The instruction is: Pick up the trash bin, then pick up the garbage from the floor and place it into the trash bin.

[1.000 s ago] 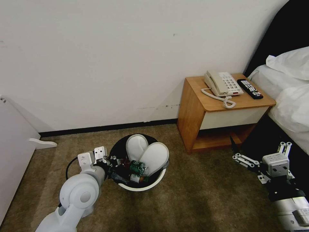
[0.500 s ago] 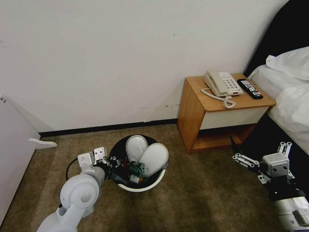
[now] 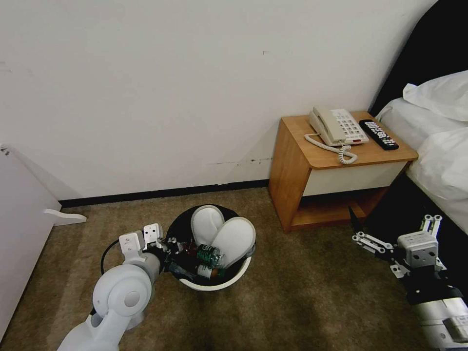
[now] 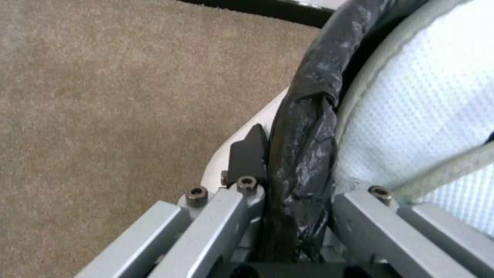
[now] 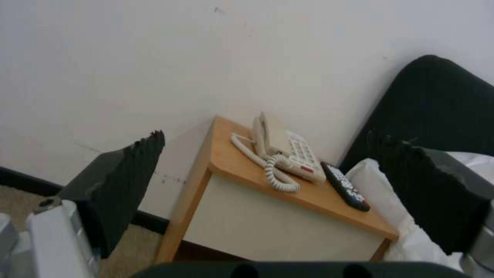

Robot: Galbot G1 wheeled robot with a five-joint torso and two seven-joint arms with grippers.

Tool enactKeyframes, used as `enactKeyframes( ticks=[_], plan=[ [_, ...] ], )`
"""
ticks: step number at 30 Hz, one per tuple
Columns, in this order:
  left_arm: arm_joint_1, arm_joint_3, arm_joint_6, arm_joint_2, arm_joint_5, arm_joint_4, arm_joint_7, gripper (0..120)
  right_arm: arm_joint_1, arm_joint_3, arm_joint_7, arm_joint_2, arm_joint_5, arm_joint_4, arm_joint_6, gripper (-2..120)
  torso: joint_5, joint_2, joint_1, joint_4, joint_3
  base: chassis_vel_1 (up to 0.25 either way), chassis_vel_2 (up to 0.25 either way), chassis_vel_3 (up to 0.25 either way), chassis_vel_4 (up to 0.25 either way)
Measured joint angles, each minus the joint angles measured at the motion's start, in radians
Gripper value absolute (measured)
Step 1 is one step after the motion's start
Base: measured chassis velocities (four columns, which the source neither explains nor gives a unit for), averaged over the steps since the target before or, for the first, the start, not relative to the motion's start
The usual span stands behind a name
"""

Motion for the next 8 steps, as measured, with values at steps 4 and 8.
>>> enactKeyframes(
  ticks=[4,8],
  plan=[
    [-0.003,0.000,-0.001,-0.001,0.002,0.000,0.001,4,0.000,0.000,0.000,0.000,0.000,0.000,0.000,100,0.0000,0.000,0.000,0.0000,0.000,0.000,0.000,0.000,0.000],
    [-0.003,0.000,-0.002,0.000,0.003,0.001,0.007,4,0.000,0.000,0.000,0.000,0.000,0.000,0.000,100,0.0000,0.000,0.000,-0.0001,0.000,0.000,0.000,0.000,0.000]
  ],
)
